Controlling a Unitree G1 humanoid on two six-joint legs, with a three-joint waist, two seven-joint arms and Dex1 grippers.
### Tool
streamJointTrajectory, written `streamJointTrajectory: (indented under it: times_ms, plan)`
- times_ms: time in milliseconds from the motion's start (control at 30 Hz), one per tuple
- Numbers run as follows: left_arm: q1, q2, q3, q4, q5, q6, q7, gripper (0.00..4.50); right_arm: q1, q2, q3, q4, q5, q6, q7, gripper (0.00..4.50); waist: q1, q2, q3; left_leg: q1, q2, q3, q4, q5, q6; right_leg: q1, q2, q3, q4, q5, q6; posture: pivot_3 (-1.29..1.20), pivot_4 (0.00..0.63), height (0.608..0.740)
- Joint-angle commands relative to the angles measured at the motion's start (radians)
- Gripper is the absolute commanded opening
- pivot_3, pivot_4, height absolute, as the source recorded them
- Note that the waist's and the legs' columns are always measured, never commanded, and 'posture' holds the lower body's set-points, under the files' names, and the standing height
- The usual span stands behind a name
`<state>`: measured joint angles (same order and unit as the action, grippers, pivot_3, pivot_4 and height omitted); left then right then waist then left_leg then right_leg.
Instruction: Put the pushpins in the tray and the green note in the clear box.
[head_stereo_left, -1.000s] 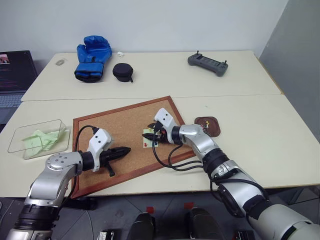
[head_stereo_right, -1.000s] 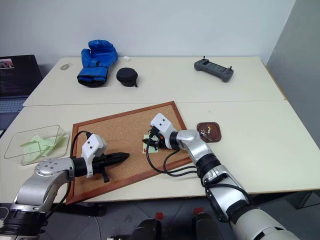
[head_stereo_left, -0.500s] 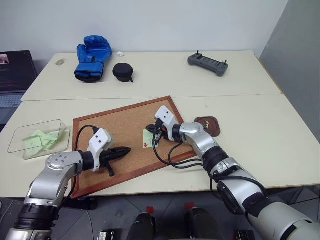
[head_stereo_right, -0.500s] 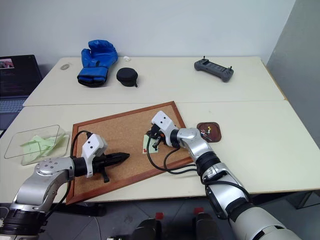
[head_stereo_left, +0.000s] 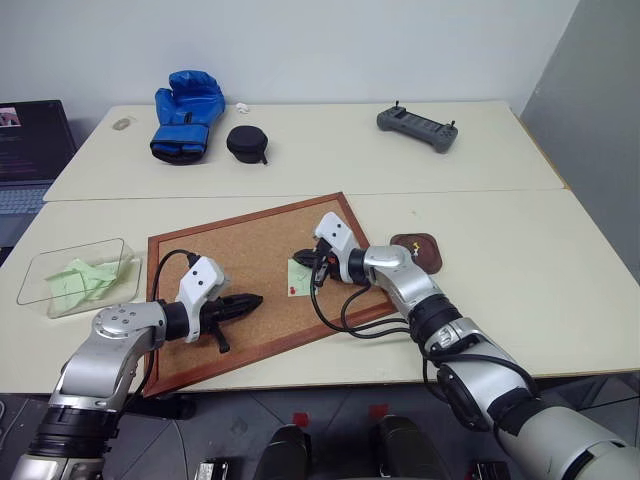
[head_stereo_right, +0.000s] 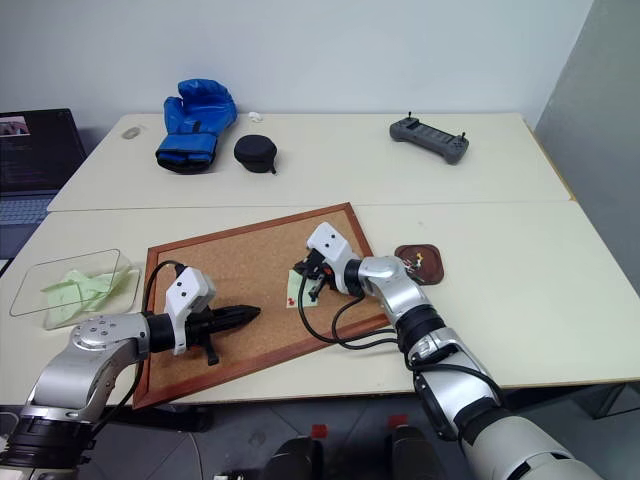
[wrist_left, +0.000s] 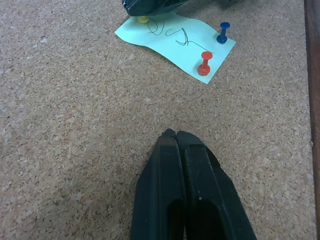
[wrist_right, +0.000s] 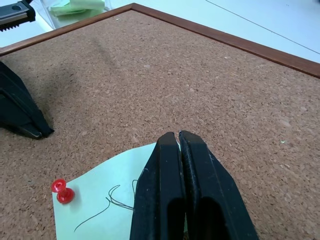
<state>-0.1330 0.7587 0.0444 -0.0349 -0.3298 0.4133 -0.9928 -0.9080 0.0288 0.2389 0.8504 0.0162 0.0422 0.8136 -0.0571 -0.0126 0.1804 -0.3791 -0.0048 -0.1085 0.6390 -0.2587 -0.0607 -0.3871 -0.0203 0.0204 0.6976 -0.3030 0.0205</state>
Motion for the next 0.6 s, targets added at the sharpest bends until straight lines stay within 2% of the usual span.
streamJointTrajectory:
  times_ms: [33,600]
  plan:
    - [0.028,0.002,-0.055,0.036,0.036,0.025,-0.006,0.0,-0.015,0.009,-0.021,-0.052,0.02,-0.033,0.013,0.04,0.0,0.0,0.0,0.0,0.0,0.0,0.0,0.0,0.0,0.0,0.0,0.0,0.0,0.0,0.0,0.0,0.15,0.74]
    - [0.02,0.003,-0.065,0.051,0.04,0.017,-0.009,0.0,0.013,-0.019,0.014,-0.076,-0.017,-0.053,0.026,0.04,0.0,0.0,0.0,0.0,0.0,0.0,0.0,0.0,0.0,0.0,0.0,0.0,0.0,0.0,0.0,0.0,0.15,0.74]
